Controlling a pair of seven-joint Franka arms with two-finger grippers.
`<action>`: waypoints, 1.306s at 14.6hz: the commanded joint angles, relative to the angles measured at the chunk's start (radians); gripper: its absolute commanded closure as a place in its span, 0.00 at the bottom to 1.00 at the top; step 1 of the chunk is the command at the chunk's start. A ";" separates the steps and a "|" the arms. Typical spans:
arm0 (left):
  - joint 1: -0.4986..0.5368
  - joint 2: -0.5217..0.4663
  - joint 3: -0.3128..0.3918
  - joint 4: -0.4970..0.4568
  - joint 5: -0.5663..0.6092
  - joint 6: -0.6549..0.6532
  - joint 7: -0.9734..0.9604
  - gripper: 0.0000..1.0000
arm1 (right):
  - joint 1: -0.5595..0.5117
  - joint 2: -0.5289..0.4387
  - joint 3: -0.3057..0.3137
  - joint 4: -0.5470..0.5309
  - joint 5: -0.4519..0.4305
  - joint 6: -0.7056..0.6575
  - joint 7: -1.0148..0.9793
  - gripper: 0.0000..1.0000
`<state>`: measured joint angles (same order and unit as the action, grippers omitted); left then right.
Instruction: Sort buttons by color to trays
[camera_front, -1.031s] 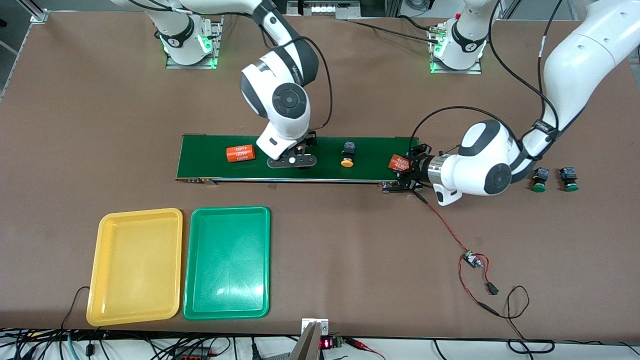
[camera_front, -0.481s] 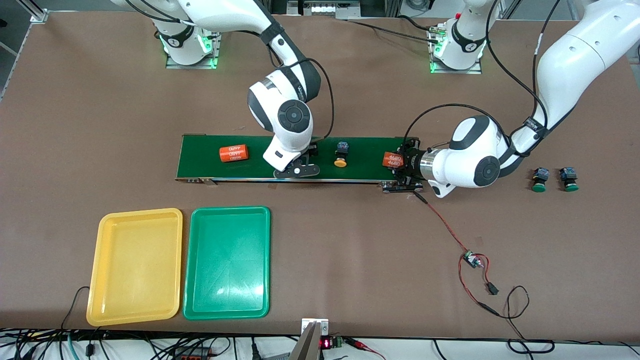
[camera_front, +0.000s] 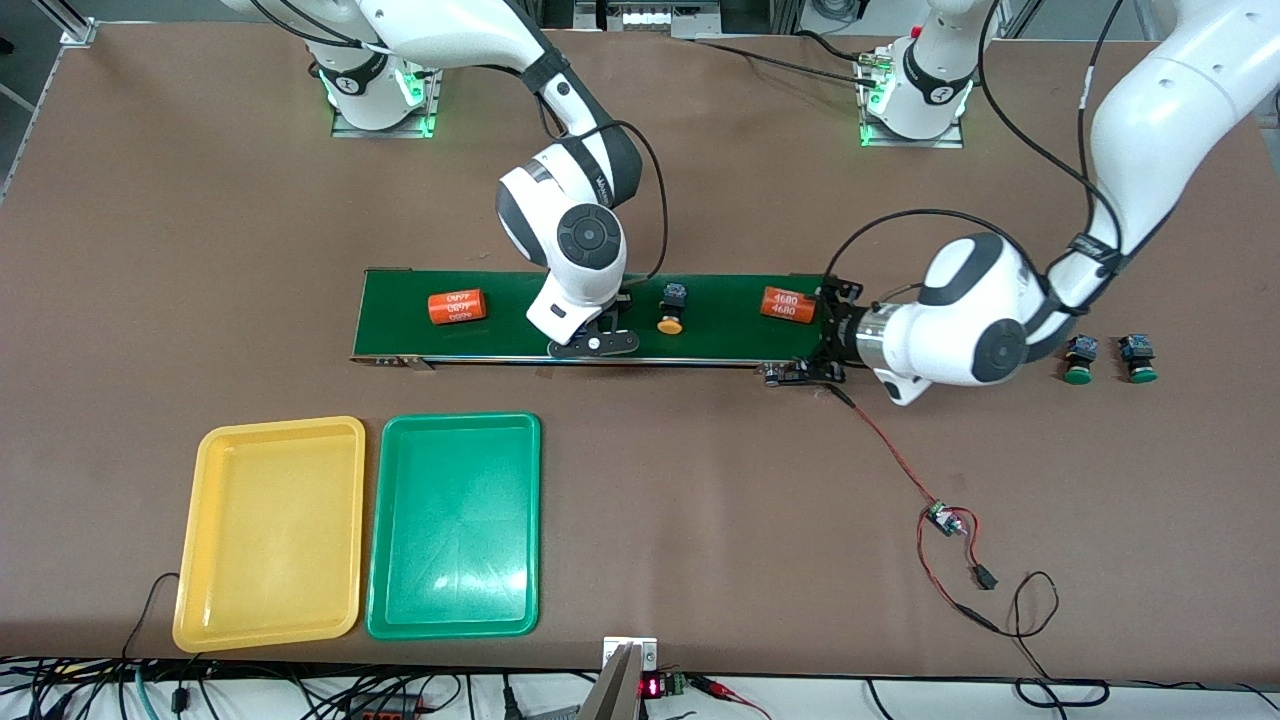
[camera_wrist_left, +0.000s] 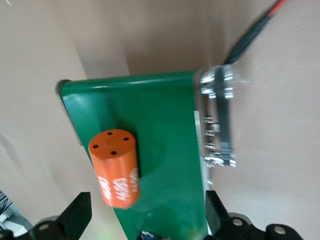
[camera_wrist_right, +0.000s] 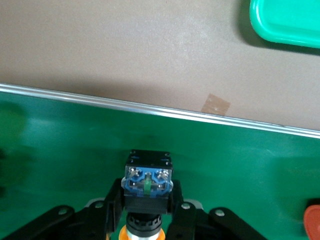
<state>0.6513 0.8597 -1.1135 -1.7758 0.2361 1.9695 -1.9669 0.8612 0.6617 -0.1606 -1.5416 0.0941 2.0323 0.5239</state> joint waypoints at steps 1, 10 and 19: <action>-0.024 -0.025 0.001 0.137 0.017 -0.156 0.110 0.00 | -0.008 -0.019 -0.011 0.015 0.007 -0.006 -0.025 0.94; 0.040 -0.022 0.017 0.188 0.333 -0.310 0.751 0.00 | -0.359 -0.047 -0.028 0.113 -0.048 -0.089 -0.074 1.00; 0.047 -0.120 0.257 0.188 0.333 -0.296 1.508 0.00 | -0.596 0.142 -0.028 0.115 -0.070 0.207 -0.593 1.00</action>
<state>0.7812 0.8239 -0.9800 -1.5922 0.5601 1.6786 -0.6119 0.2857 0.7694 -0.2045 -1.4478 0.0353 2.1650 0.0055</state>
